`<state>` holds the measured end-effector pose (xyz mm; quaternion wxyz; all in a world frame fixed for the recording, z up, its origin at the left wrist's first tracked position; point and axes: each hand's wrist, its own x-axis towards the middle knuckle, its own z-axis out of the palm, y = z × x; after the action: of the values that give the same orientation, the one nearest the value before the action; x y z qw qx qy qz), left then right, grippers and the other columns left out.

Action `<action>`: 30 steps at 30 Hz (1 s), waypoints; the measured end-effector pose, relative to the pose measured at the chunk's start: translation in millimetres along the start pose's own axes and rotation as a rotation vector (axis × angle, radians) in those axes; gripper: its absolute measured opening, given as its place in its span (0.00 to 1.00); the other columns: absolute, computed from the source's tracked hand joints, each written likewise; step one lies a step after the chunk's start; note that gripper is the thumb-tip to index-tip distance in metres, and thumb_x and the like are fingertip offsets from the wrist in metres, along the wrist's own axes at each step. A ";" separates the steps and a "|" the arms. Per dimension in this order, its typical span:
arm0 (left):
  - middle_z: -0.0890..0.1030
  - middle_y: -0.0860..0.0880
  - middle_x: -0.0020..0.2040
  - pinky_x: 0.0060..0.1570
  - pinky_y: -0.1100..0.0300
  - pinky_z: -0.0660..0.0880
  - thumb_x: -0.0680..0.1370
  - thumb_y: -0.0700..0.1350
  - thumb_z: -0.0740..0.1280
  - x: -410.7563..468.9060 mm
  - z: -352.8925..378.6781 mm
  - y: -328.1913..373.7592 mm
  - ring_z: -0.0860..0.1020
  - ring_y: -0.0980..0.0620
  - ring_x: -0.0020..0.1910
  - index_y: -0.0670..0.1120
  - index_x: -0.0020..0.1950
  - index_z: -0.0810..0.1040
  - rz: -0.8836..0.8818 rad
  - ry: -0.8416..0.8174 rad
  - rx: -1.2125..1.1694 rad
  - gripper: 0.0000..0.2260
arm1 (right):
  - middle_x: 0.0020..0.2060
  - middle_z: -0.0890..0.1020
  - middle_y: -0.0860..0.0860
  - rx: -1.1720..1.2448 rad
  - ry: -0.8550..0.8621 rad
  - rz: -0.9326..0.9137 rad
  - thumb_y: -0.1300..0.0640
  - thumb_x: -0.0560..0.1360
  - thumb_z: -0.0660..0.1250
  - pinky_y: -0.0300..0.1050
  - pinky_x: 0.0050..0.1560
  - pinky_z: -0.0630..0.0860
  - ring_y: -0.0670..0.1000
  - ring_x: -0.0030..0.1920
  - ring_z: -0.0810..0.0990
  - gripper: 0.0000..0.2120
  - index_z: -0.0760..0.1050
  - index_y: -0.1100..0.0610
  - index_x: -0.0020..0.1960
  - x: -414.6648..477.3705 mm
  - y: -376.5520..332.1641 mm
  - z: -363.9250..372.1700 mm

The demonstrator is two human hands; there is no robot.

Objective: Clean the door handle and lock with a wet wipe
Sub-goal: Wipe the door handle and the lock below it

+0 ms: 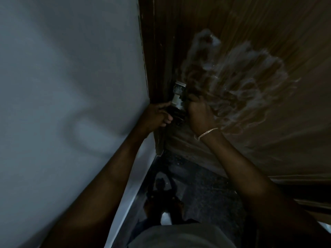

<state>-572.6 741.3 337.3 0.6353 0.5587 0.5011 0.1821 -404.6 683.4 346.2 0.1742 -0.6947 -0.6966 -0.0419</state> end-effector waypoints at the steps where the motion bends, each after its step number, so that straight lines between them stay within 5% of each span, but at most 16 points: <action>1: 0.83 0.48 0.43 0.44 0.60 0.78 0.79 0.32 0.62 -1.2 -0.4 -0.3 0.81 0.52 0.41 0.48 0.76 0.69 0.000 -0.001 0.009 0.26 | 0.53 0.81 0.59 0.008 0.050 0.052 0.66 0.73 0.68 0.50 0.48 0.76 0.62 0.50 0.79 0.09 0.82 0.62 0.52 1.9 5.8 -1.7; 5: 0.84 0.47 0.44 0.45 0.60 0.78 0.79 0.33 0.62 -2.5 2.2 -0.7 0.82 0.52 0.42 0.48 0.76 0.68 0.002 0.003 0.001 0.26 | 0.48 0.80 0.60 0.034 0.289 -0.052 0.66 0.74 0.71 0.48 0.41 0.77 0.58 0.45 0.79 0.07 0.81 0.63 0.53 23.8 -3.2 7.7; 9: 0.84 0.48 0.44 0.44 0.60 0.78 0.79 0.34 0.63 -2.9 1.5 0.8 0.82 0.52 0.43 0.48 0.76 0.68 -0.012 -0.011 0.015 0.26 | 0.55 0.82 0.60 -0.120 0.195 -0.082 0.61 0.76 0.68 0.49 0.38 0.80 0.59 0.47 0.82 0.09 0.81 0.62 0.55 22.4 -10.8 21.3; 13: 0.84 0.48 0.44 0.44 0.61 0.78 0.78 0.33 0.63 -4.6 -0.5 -0.1 0.82 0.53 0.44 0.48 0.76 0.69 -0.003 -0.014 0.025 0.26 | 0.50 0.83 0.55 -0.164 0.308 -0.035 0.59 0.76 0.68 0.46 0.28 0.75 0.55 0.40 0.81 0.06 0.81 0.58 0.51 22.9 -2.6 16.1; 18: 0.84 0.46 0.44 0.45 0.59 0.78 0.78 0.33 0.64 -2.9 0.4 2.9 0.82 0.51 0.43 0.48 0.75 0.70 -0.024 -0.020 0.034 0.26 | 0.59 0.83 0.54 -0.131 0.212 -0.022 0.57 0.79 0.67 0.48 0.36 0.81 0.56 0.45 0.84 0.09 0.82 0.57 0.57 33.2 -17.3 23.9; 24: 0.85 0.49 0.42 0.42 0.62 0.76 0.77 0.33 0.66 -5.4 -3.3 2.1 0.83 0.53 0.43 0.49 0.76 0.69 -0.038 -0.036 0.038 0.28 | 0.52 0.81 0.54 -0.029 0.260 0.048 0.60 0.78 0.67 0.47 0.31 0.78 0.55 0.38 0.82 0.09 0.80 0.57 0.57 29.7 -10.5 20.1; 28: 0.85 0.47 0.45 0.44 0.60 0.76 0.77 0.34 0.65 -5.8 -3.3 5.1 0.83 0.50 0.46 0.48 0.75 0.70 -0.038 -0.039 0.059 0.26 | 0.63 0.78 0.53 -0.045 0.071 0.049 0.56 0.82 0.60 0.53 0.46 0.81 0.58 0.49 0.84 0.14 0.77 0.54 0.65 31.9 -20.7 22.9; 30: 0.85 0.44 0.49 0.44 0.61 0.76 0.77 0.34 0.66 -7.3 -3.3 6.8 0.83 0.50 0.46 0.48 0.75 0.70 -0.039 -0.040 0.052 0.27 | 0.62 0.79 0.52 -0.038 0.089 0.065 0.56 0.80 0.64 0.50 0.42 0.81 0.59 0.48 0.84 0.13 0.78 0.53 0.63 27.6 -14.1 17.9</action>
<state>-576.3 739.3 347.0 0.6339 0.5687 0.5035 0.1455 -421.0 714.7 340.4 0.1932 -0.7176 -0.6643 -0.0805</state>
